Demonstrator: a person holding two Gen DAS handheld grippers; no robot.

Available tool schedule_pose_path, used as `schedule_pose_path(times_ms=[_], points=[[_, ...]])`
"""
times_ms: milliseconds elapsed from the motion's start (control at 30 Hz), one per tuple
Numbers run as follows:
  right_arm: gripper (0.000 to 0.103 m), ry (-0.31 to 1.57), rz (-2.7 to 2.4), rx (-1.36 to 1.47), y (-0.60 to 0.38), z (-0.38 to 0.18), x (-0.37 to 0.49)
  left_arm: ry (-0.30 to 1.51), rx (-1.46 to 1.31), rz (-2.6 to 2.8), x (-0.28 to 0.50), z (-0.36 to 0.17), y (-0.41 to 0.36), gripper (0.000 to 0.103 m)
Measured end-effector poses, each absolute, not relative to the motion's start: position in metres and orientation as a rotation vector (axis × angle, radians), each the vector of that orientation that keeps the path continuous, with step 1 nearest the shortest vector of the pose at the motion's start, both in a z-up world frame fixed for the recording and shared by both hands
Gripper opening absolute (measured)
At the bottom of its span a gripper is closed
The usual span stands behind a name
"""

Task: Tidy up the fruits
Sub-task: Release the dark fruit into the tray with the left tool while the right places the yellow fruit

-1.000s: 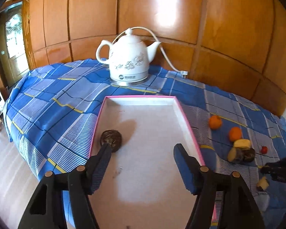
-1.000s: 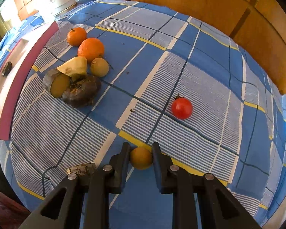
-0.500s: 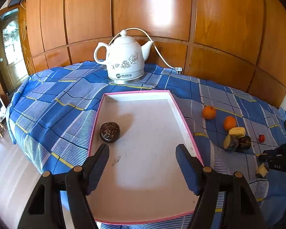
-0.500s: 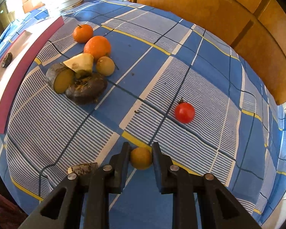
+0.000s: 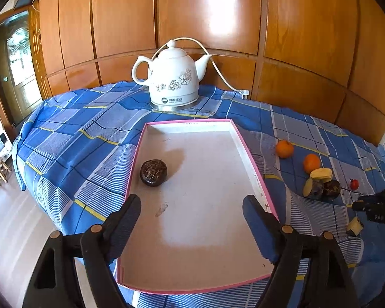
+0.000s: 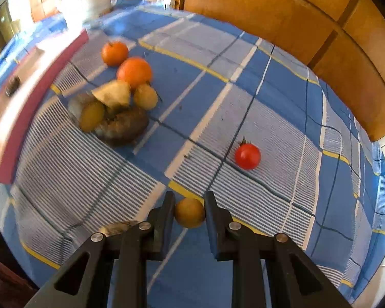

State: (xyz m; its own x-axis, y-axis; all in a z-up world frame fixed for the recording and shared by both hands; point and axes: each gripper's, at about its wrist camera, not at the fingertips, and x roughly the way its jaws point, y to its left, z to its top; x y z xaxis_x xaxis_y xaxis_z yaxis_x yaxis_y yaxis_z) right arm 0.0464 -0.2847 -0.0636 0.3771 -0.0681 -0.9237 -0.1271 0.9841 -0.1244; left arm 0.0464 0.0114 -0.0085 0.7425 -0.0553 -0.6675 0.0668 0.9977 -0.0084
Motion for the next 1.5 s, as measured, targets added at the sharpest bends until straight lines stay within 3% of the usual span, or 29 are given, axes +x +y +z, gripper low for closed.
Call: schedule_pose_path(times_ms=[400, 933, 1500], points=[[0.023, 1.019, 0.331, -0.040, -0.191, -0.010, 0.042, 0.729, -0.011, -0.071, 0.045, -0.011, 0.019, 0.084], [0.023, 1.060, 0.442, -0.031, -0.068, -0.028, 0.114, 0.755, -0.040, -0.044, 0.043, -0.022, 0.042, 0.084], [0.031, 0.994, 0.363, 0.087, -0.098, -0.016, 0.106, 0.773, -0.037, -0.046, 0.044, -0.027, 0.042, 0.083]])
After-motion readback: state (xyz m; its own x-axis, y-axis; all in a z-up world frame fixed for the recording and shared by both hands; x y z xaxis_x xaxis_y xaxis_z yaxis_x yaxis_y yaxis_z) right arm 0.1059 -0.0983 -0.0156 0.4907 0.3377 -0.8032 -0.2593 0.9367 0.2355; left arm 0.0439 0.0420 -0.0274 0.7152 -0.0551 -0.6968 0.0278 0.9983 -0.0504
